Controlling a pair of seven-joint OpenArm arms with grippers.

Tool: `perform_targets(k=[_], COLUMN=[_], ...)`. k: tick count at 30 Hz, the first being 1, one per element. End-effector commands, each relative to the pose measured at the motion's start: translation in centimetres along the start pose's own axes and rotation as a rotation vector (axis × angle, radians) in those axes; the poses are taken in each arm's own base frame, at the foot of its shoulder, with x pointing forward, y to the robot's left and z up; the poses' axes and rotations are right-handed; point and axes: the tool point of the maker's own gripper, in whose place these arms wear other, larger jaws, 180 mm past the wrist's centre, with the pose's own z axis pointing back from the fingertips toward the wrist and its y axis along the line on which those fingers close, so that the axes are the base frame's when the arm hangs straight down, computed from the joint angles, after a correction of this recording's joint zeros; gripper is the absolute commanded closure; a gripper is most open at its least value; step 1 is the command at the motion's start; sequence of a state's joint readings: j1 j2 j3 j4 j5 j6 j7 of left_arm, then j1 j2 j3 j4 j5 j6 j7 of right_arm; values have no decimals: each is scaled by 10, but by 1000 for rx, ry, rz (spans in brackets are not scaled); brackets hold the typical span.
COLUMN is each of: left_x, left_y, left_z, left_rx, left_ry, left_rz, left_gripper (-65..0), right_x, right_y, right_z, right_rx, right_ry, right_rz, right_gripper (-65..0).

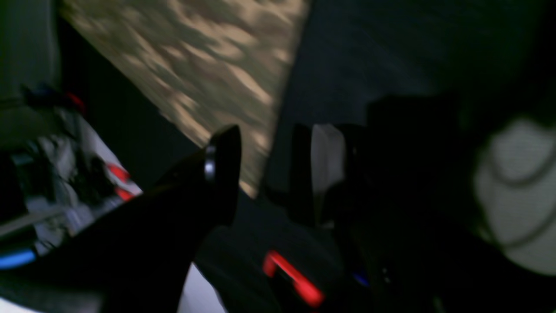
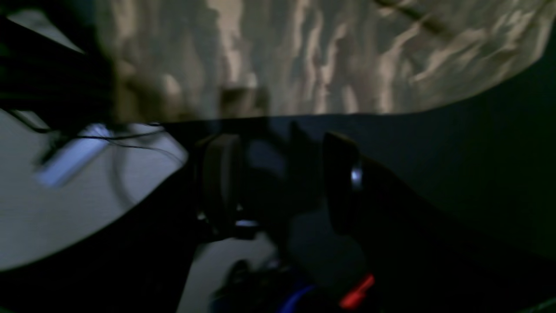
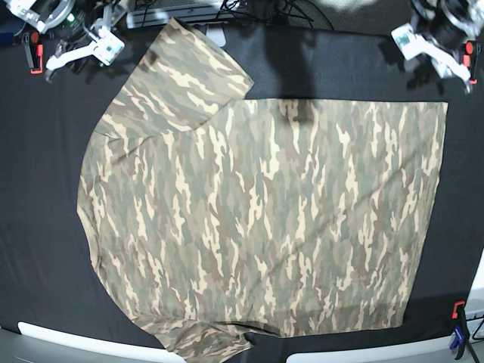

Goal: Layout the t-shirt on the table in an organized manner, then fold the t-shirt properly
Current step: 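Move both grippers down to the shirt's collar-side corners and grasp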

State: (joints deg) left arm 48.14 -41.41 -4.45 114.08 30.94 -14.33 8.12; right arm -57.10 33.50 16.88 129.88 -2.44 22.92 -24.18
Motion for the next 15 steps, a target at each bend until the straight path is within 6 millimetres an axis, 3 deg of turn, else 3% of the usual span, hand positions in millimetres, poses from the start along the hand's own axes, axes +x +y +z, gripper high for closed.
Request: perform_targets(k=[1, 5, 15], left_x=[2, -7, -43], left_y=[10, 15, 5], left_z=[-1, -12, -50], left_rx=[21, 3, -46], left_ry=[-20, -10, 62], left_rz=[-26, -57, -126], left_gripper=[-250, -250, -250], right_x=[10, 17, 29], right_y=[-4, -16, -38], right_z=[3, 0, -3], right_rx=[-14, -54, -99], right_ry=[-40, -59, -86], right_rz=[25, 78, 169], right_gripper=[-300, -299, -299])
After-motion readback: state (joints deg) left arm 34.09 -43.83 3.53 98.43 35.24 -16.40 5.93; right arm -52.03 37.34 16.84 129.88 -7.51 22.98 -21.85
